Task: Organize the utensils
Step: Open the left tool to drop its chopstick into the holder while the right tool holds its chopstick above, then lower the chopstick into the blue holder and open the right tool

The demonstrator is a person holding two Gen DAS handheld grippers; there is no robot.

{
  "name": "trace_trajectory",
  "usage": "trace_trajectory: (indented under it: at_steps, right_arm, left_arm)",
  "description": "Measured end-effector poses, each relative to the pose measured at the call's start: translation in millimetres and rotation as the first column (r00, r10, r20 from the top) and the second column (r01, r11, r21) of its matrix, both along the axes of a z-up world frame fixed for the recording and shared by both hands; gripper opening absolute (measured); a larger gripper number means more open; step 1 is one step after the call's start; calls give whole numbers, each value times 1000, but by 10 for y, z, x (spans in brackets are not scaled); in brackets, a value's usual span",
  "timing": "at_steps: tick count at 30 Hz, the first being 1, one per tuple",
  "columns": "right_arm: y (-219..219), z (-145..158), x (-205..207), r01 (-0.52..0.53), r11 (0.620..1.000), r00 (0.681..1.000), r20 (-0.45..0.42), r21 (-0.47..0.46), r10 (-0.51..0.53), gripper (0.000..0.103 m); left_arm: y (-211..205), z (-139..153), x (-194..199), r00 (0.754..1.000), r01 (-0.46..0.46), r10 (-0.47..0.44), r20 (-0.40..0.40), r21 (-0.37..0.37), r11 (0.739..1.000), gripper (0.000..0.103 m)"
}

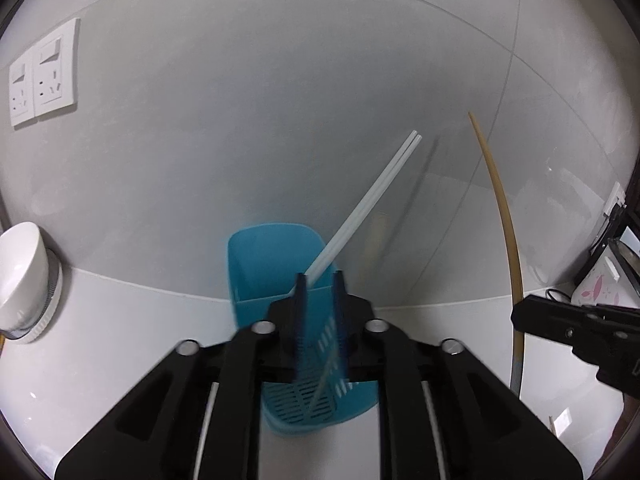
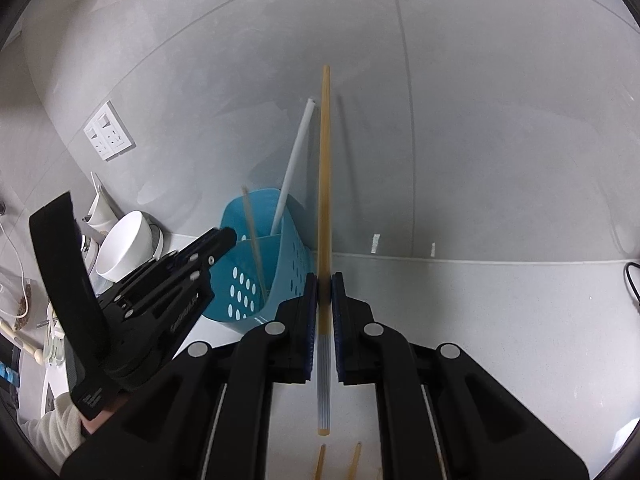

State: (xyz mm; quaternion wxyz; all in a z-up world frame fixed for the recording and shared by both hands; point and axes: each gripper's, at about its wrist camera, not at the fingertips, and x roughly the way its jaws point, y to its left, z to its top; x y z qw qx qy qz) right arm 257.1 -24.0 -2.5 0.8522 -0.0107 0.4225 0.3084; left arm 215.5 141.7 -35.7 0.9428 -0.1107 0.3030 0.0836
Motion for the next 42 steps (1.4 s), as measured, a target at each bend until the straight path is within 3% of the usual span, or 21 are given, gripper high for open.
trace_trajectory:
  at_steps: [7,11,15,21,27,42]
  right_arm:
    - [109,61,15,-22,999,1000,19,31,21,7]
    - [202,83,28,-36,998,999,31,49,35,7]
    - [318,129,35,-50,996,998,52,69,47,7]
    - [472,201,31,-59,991,994,98,121,47,7]
    - [628,169,33,-62,986,989,142,156,39,7]
    - [811,-198,82,-39,987,985,170,153,12,7]
  left_arm:
    - [111,126,-293,998,-61,60,-36,-6,998,68]
    - [176,185,-374,993,-102,101,-67,-16,995,84]
    - [259,213,-472,988,-130,127,-92,-24,991,92]
    - [443,261,-643,983,-158,159,-92,21,987,97]
    - [524,231,-708,981,-163,163,-103,9,987,97]
    - [695,119,-683,971,-187,186,-153,1,982,97]
